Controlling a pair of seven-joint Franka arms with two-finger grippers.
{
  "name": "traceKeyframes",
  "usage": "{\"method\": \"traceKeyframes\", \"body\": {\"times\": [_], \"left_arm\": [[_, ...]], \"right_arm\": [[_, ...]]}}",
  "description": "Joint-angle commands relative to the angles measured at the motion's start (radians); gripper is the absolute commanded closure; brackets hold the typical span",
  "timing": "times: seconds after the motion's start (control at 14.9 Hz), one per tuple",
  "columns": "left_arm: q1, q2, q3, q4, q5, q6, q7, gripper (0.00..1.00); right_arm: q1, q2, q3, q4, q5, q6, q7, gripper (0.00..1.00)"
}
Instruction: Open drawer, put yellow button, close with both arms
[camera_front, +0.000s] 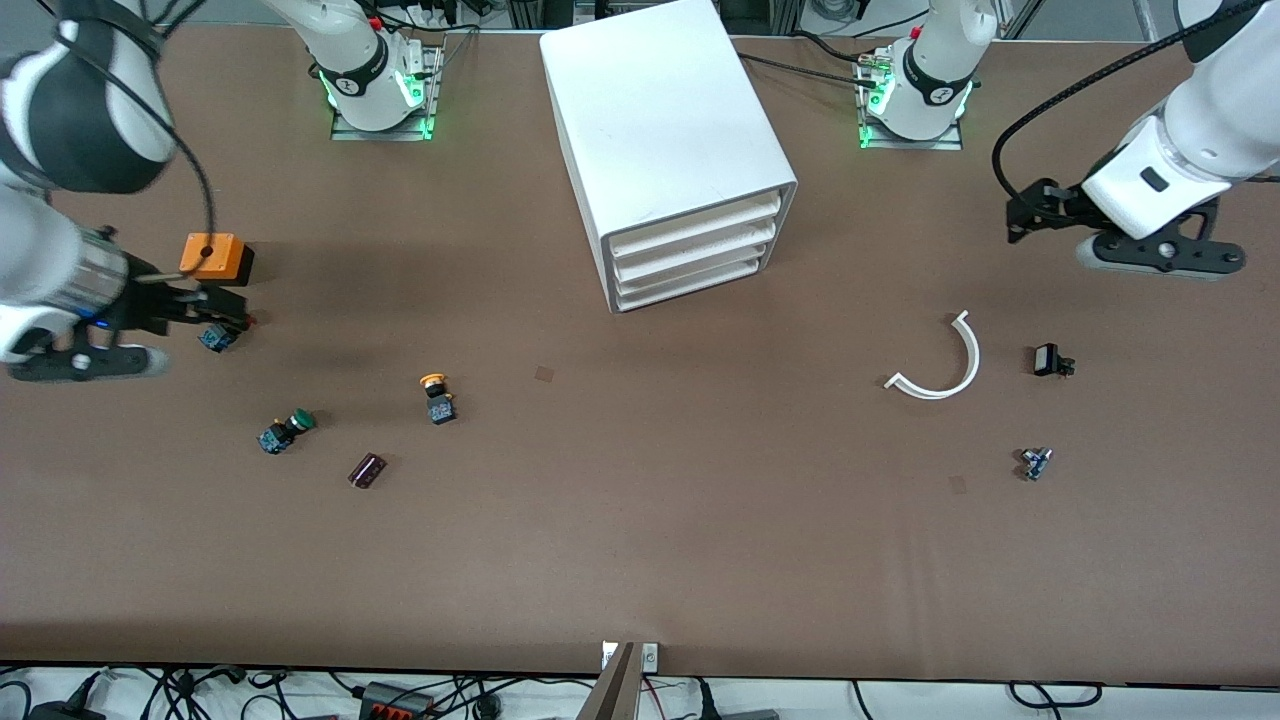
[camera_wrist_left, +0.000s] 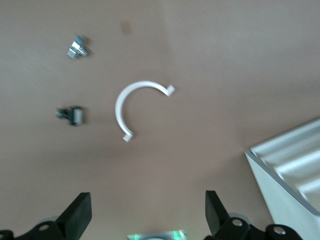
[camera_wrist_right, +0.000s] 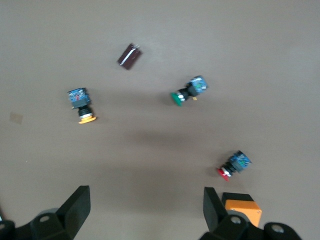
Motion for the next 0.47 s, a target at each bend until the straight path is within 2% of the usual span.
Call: {"method": "traceKeyframes", "body": {"times": [0.0, 0.13, 0.4], "left_arm": [[-0.011, 0.042, -0.008, 0.028, -0.055, -0.095, 0.017, 0.0], [-0.017, 0.065, -0.009, 0.027, -0.13, -0.121, 0.019, 0.0], [-0.023, 0.145, -0.012, 0.024, -0.351, -0.186, 0.037, 0.0]], "right_arm": [[0.037, 0.016, -0.001, 0.002, 0.0, 0.028, 0.005, 0.0], [0.048, 0.037, -0.001, 0.002, 0.0, 0.074, -0.001, 0.0], [0.092, 0.1, 0.0, 0.002, 0.0, 0.1, -0.008, 0.0]]}}
